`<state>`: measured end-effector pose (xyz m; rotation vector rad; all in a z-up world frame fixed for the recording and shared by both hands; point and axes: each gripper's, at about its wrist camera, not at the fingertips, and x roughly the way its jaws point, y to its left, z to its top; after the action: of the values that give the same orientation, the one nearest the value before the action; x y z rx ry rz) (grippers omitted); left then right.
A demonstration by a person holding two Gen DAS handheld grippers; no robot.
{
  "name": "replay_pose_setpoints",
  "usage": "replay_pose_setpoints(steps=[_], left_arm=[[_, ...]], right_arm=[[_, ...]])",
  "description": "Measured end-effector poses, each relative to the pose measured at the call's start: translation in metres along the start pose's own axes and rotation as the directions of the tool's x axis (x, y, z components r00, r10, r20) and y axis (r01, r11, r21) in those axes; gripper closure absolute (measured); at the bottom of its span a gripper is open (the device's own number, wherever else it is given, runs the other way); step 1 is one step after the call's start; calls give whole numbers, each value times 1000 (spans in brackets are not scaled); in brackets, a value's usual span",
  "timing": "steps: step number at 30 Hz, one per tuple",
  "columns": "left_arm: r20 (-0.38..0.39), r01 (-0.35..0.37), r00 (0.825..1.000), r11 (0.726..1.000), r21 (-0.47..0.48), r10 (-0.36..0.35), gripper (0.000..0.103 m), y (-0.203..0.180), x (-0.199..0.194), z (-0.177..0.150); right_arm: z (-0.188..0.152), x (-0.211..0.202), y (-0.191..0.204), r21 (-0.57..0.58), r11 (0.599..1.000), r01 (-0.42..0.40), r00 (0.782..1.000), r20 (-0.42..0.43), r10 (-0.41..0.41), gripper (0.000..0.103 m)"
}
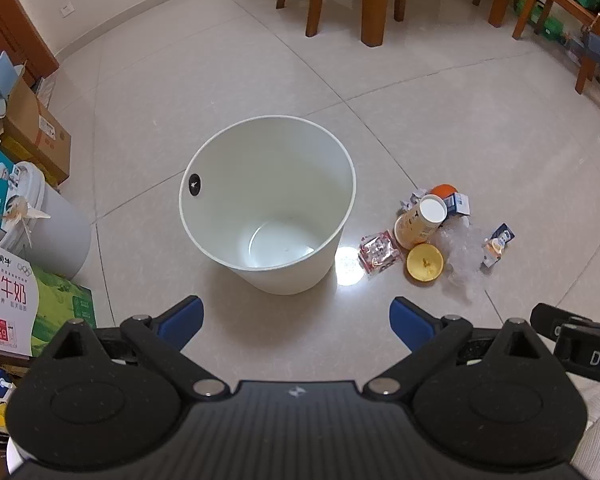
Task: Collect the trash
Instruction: 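Move both tools toward the white bin and the trash pile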
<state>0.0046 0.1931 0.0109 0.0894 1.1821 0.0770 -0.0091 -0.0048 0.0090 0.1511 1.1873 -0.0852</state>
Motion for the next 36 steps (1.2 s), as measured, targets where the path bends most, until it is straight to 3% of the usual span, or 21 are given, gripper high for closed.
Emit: replay_pose_setpoints(steps=[18, 36], left_arm=[[0, 13, 1000, 1000, 9, -13, 4, 4, 4, 2], [-2, 45, 999, 999, -4, -45, 4, 11, 38, 15]], right_arm=[[2, 1, 3, -11, 1000, 7, 1000, -1, -7, 0], [15, 27, 9, -28, 999, -18, 1000, 6, 18, 0]])
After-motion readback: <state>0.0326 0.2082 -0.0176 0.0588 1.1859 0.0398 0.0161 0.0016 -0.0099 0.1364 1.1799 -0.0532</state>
